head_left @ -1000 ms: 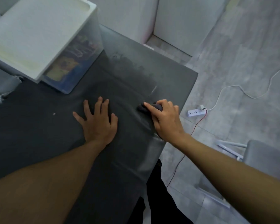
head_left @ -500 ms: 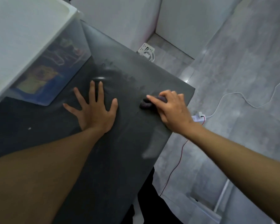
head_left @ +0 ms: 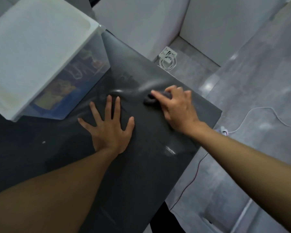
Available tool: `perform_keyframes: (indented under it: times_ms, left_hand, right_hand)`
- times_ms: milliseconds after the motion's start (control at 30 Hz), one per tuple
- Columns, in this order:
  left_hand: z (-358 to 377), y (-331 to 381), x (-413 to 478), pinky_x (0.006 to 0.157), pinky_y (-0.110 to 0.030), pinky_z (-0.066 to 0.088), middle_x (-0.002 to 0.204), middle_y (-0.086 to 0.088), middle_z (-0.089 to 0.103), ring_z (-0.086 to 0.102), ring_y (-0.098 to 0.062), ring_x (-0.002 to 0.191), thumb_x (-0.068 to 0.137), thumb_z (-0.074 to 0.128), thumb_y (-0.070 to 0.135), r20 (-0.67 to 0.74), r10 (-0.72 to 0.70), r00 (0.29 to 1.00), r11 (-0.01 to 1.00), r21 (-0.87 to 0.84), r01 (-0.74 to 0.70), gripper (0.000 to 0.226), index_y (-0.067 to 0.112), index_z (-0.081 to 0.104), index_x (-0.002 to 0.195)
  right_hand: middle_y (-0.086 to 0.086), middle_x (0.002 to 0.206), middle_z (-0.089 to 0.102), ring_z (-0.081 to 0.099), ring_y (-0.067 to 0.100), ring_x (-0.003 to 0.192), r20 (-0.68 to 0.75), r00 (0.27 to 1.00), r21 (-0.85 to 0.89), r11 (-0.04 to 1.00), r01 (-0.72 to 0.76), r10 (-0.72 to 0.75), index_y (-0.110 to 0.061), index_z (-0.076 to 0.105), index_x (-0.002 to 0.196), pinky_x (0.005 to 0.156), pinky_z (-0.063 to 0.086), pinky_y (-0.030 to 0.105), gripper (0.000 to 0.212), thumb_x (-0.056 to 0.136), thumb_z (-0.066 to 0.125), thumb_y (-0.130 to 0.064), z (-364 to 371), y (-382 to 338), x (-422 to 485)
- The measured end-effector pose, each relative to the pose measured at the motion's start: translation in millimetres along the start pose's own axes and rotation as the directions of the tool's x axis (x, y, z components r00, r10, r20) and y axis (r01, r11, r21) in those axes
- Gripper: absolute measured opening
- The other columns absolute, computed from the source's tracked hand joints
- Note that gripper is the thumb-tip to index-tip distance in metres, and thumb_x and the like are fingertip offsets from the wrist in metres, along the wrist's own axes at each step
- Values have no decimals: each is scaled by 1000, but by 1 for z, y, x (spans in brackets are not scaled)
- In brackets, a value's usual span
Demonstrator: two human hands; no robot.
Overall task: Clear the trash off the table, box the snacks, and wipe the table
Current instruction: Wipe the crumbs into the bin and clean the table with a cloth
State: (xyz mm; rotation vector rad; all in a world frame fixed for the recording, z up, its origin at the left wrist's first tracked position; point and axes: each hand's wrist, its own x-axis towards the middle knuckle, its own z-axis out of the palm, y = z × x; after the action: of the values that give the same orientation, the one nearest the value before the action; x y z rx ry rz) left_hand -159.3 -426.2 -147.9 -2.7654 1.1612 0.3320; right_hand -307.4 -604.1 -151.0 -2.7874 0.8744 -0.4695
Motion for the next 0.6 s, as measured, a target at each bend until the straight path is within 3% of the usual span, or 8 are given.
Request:
perform_keyframes:
  times_ms: [67,133,200,300,367,467,533,600]
  left_hand:
    - [0,0,1,108,-80,6,165,12,-20,-17,-39,151,91,-1,74,3,3,1000,1000,-2,-3,77,36,-20,155]
    - [0,-1,1,107,-80,7,165,12,-19,-16,-39,151,91,-1,74,-1,3,1000,1000,-3,-3,77,36,-19,156]
    - [1,-1,1,107,-80,6,166,12,-19,-16,-38,151,90,-2,74,3,4,1000,1000,-5,-4,78,36,-18,156]
    - [0,-1,2,107,-80,7,166,11,-18,-17,-39,151,90,-3,74,9,-2,1000,1000,6,2,78,36,-19,156]
    - [0,0,1,107,-80,7,166,10,-17,-16,-39,151,90,-2,74,5,-2,1000,1000,8,2,79,35,-18,156]
    - [-2,0,1,108,-79,6,166,11,-18,-17,-39,151,90,0,74,9,3,1000,1000,2,-3,78,35,-18,156]
    - [-3,-1,1,108,-79,4,166,11,-17,-18,-38,151,91,1,74,7,4,1000,1000,-14,-4,78,35,-18,156]
    - [-3,-1,1,108,-79,3,166,11,-17,-19,-37,151,91,3,74,5,7,1000,1000,-18,-7,79,35,-17,157]
  right_hand:
    - [11,110,52,51,34,101,-41,956,-6,957,-291,291,-33,58,136,85,34,45,47,91,56,-19,1,15,26]
    - [7,114,49,47,31,108,-43,835,37,837,-547,548,-36,54,139,89,32,44,47,95,51,-21,5,12,43]
    - [9,113,50,48,32,105,-41,861,44,861,-506,508,-32,55,138,87,34,45,48,92,52,-22,9,-12,42]
    - [11,107,54,51,32,93,2,996,70,994,-90,90,-27,60,135,78,35,42,48,88,56,-22,15,-37,17]
    - [11,107,55,52,32,93,45,995,40,996,84,-86,-27,60,135,79,35,42,46,90,55,-23,13,-28,19]
    - [12,112,53,51,34,101,-13,990,-20,989,-144,143,-32,59,135,85,34,44,46,90,56,-21,18,-11,60]
    - [10,119,50,47,33,110,-25,909,10,909,-416,417,-36,56,137,91,32,45,47,93,52,-22,26,-12,87]
    - [9,121,49,46,32,112,-19,854,53,853,-518,520,-36,56,137,92,32,45,47,92,51,-22,31,-28,98]
